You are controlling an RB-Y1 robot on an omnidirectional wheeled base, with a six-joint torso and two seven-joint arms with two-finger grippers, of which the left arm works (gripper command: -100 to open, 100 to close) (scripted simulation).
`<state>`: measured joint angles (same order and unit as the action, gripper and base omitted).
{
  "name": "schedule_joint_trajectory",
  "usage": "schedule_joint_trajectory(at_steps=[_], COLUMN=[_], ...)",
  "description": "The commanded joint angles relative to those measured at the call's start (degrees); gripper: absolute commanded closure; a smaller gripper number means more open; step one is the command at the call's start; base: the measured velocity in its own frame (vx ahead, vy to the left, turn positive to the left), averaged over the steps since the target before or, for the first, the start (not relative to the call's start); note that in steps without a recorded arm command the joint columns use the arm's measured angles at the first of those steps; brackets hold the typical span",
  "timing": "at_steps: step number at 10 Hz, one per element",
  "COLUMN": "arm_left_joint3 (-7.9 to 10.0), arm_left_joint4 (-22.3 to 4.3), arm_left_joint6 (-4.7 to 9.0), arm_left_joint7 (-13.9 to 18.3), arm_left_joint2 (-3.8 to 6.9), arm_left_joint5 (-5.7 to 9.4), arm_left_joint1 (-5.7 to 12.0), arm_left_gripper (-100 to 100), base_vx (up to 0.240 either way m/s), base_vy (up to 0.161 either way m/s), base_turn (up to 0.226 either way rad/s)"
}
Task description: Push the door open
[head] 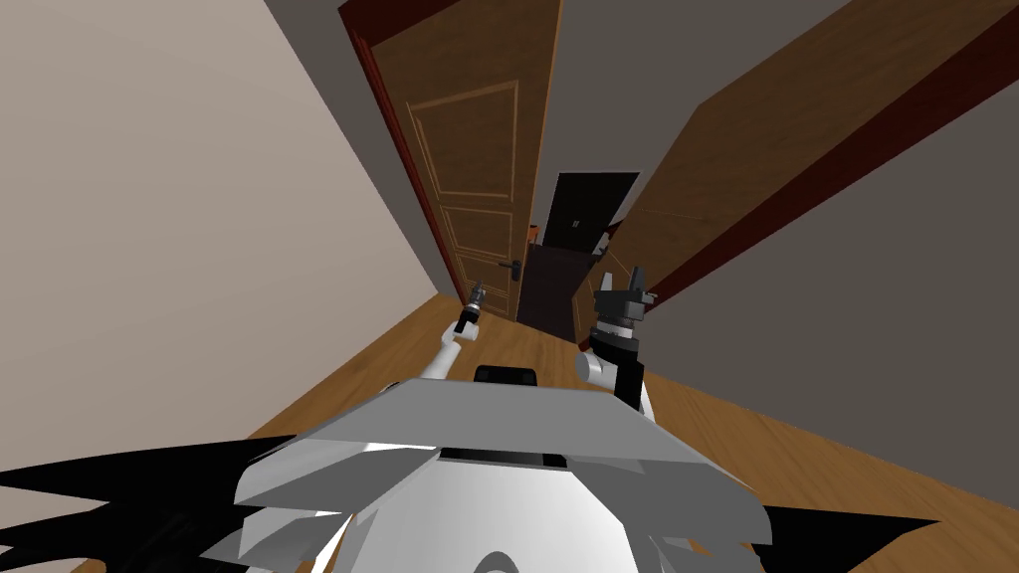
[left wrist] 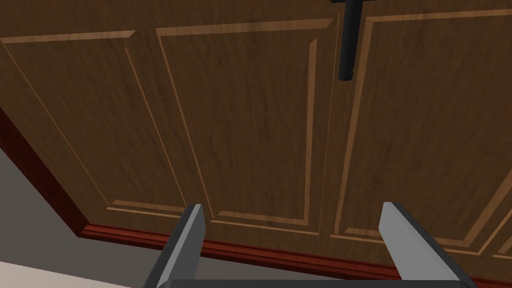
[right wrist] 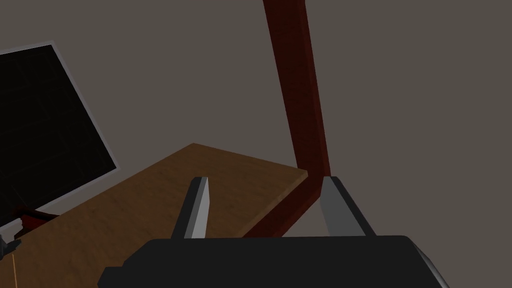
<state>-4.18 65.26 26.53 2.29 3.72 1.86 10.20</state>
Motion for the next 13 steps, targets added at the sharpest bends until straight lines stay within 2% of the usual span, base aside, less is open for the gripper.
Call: schedule_joint_trajectory(at_steps=[1,6,7,13], arm_left_joint3=[-0.13,-0.57,-0.57,-1.02], arm_left_joint4=[-2.86,-11.44,-11.65,-20.33], arm_left_joint6=[0.13,0.12,0.12,0.11], arm_left_joint7=[-0.03,-0.04,-0.04,-0.04], arm_left_joint2=[-0.23,-1.0,-1.0,-2.18], arm_left_joint5=[0.08,0.35,0.35,0.62], arm_left_joint1=[1.89,7.62,7.62,13.38], arm_left_gripper=[-100,-100,-100,-100], base_vx=[0.077,0.09,0.063,0.075], base_vy=[0.021,0.022,0.018,0.021], base_turn=[-0.062,-0.055,-0.012,-0.041])
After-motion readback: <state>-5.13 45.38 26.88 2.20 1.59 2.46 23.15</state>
